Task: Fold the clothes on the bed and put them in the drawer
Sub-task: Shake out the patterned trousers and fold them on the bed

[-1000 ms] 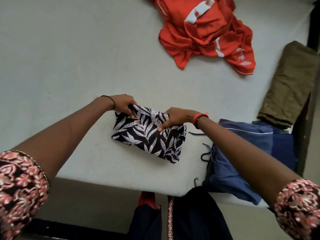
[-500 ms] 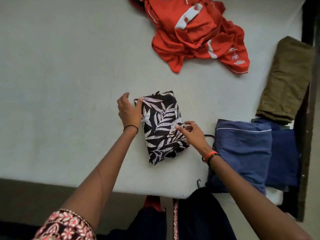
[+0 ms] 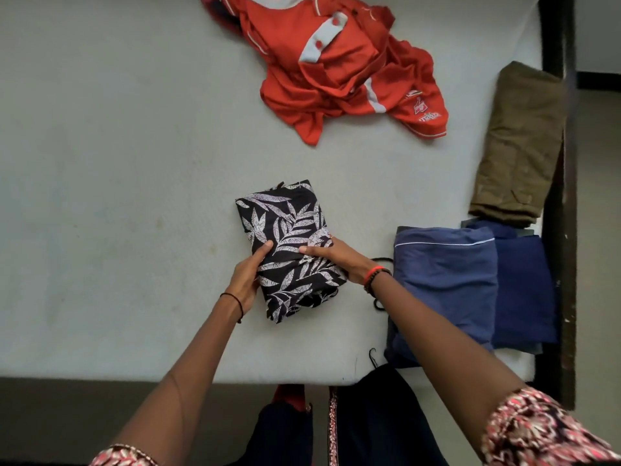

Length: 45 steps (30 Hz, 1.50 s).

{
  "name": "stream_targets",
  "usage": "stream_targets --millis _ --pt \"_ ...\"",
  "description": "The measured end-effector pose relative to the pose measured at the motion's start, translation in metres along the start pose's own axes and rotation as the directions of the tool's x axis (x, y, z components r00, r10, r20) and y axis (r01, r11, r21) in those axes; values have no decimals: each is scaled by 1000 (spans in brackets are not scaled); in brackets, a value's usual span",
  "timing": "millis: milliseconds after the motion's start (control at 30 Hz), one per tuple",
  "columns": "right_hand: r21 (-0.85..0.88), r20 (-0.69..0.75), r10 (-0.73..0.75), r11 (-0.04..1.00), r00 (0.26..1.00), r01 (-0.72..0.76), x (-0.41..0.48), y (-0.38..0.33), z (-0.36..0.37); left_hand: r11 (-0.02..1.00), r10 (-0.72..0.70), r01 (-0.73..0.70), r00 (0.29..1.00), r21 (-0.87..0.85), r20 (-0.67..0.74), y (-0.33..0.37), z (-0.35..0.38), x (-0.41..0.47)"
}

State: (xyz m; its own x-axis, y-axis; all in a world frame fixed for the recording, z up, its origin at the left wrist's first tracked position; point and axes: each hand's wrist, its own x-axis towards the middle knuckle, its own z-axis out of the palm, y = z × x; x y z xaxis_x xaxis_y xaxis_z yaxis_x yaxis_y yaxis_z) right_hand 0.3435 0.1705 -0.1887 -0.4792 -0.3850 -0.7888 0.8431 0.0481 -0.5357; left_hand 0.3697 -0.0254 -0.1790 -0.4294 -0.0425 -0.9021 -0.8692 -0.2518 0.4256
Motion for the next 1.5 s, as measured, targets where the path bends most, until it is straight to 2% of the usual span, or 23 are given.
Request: stream_targets --millis 100,233,467,667,800,900,967,1033,1100,1133,1200,1267,1433,1500 --pt "133 8 46 990 999 -46 -13 -2 6 1000 -12 12 1000 -11 15 8 6 -15" --pt "248 -23 47 968 999 -40 -48 -13 6 995 -46 56 991 -83 123 19 25 -41" --pt "501 -158 -120 846 980 185 -132 -39 -42 999 -46 46 921 11 387 62 103 -80" --pt "497 -408 -210 766 888 409 -192 -69 -140 974 -128 -4 815 226 565 102 241 -85" --pt "398 -525 -261 766 810 505 -213 -88 -221 958 -86 -119 753 263 652 111 339 -70" --pt "325 -605 -293 758 740 565 -209 -96 -290 952 13 -214 744 220 668 108 403 -39" --pt "288 -651 -250 792 716 538 -193 -92 -331 912 97 -316 784 260 612 95 433 -9" --pt "187 -707 -191 878 681 440 -171 -74 -359 797 138 -400 851 453 507 76 443 20" --pt "118 -751 -140 933 645 341 -153 -49 -379 653 93 -394 889 646 448 56 442 43" --pt "106 -767 -130 940 629 323 -149 -41 -384 615 50 -378 895 692 444 49 441 50" --pt "90 -780 -131 944 612 317 -141 -31 -393 627 5 -349 896 697 445 37 439 58" --pt "49 -797 -149 950 585 309 -138 -32 -393 645 39 -361 896 673 443 31 437 59" --pt "-56 -879 -134 982 457 182 -125 -12 -406 580 49 -379 900 721 434 28 434 55" --pt "-89 -914 -123 990 387 105 -137 -23 -384 539 67 -394 901 745 428 30 431 51"
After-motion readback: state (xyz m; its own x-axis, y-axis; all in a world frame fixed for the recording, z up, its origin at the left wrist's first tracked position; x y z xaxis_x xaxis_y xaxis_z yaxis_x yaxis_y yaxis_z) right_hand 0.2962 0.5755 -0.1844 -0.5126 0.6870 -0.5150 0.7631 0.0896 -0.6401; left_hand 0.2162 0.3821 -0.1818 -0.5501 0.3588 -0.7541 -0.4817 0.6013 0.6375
